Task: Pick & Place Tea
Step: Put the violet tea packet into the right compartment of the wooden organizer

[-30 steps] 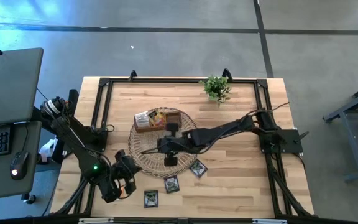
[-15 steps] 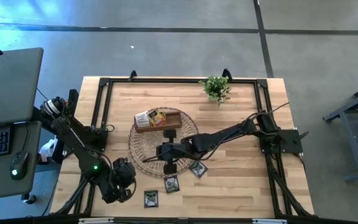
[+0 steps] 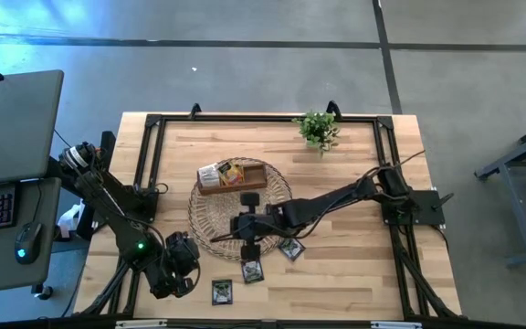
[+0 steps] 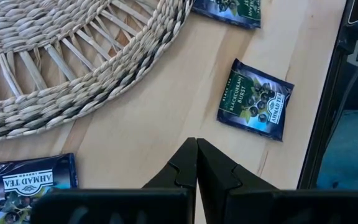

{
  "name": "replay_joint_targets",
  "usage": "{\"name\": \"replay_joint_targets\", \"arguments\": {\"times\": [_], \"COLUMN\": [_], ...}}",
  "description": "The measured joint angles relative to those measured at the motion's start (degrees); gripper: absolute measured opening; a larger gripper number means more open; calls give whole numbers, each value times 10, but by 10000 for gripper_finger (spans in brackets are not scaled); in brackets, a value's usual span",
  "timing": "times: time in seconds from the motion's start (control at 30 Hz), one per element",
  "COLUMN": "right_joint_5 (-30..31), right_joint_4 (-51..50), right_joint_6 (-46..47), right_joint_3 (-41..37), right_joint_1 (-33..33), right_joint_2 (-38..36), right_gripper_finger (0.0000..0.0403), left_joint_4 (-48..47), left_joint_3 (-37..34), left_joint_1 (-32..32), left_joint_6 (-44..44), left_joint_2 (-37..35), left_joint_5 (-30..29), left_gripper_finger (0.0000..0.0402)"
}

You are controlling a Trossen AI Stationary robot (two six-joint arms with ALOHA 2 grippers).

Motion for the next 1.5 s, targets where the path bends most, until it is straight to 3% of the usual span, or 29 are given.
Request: {"name": "replay_joint_targets", "arguments": {"times": [0.23,0.4,0.6,0.8,1.2,1.27,1.5], "right_joint_5": [-83,-62,-53,-62,-72,-45,26], "right_joint_4": [2,-4,-4,-29,-253,-293,-372], "right_joint_6": [46,51,64,145,251,264,216], "right_joint_3": [0,0,0,0,0,0,0], "right_joint_1": [19,37,50,52,68,68,42], "right_joint_2": [0,0,1,1,1,1,1], "right_gripper_finger": [12,30,93,137,125,128,160], "left_joint_4": [0,0,-1,5,45,46,41], "left_joint_3": [0,0,0,0,0,0,0], "left_joint_1": [0,0,0,0,6,21,91], "left_joint_6": [0,0,0,15,96,101,136], "left_joint_2": [0,0,0,0,0,0,0], "left_joint_5": [0,1,-10,-124,-328,-322,-147], "left_gripper_finger": [3,3,3,3,3,3,3]}}
